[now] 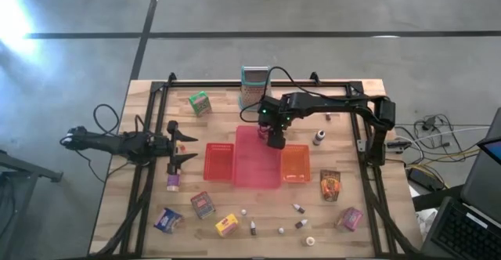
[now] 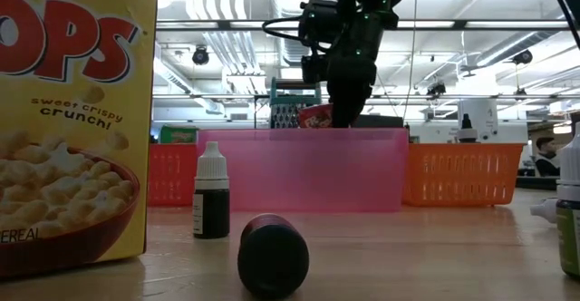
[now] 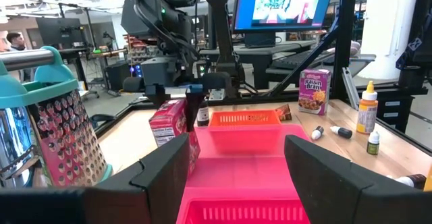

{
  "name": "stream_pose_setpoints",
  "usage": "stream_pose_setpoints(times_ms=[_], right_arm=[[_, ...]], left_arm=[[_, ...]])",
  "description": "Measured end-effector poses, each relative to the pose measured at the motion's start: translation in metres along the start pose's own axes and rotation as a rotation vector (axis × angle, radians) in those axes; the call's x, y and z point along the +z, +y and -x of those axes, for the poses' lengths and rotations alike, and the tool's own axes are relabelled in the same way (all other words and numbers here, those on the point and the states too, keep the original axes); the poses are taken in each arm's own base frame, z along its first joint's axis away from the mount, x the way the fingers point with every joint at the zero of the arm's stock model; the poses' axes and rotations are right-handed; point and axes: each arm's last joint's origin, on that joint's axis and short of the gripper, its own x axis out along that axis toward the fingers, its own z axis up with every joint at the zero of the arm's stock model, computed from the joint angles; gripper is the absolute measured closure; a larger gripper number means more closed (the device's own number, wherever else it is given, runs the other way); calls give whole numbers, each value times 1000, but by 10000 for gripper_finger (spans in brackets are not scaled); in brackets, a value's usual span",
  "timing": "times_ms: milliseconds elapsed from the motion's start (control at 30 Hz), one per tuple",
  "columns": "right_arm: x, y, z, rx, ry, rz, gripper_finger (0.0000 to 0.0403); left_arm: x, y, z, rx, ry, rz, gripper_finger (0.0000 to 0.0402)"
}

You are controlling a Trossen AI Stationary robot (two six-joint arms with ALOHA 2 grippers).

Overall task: Pick & Place Kitchen Items
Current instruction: Put the red cereal box into the pink bin

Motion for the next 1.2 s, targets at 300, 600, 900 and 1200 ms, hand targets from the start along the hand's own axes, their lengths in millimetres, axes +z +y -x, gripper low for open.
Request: stream_pose_setpoints(times_ms=[300,600,900,1200], right_arm=[[-6,0,-9,3,10,4,226],[-6,2,-6,0,14,27,182],[-5,2,3,0,38,27,140],[2,5,26,-1,5,31,123]], left_arm=[[0,0,0,0,0,0,154],[0,0,0,0,0,0,154],[0,0,0,0,0,0,154],[0,0,0,0,0,0,154]])
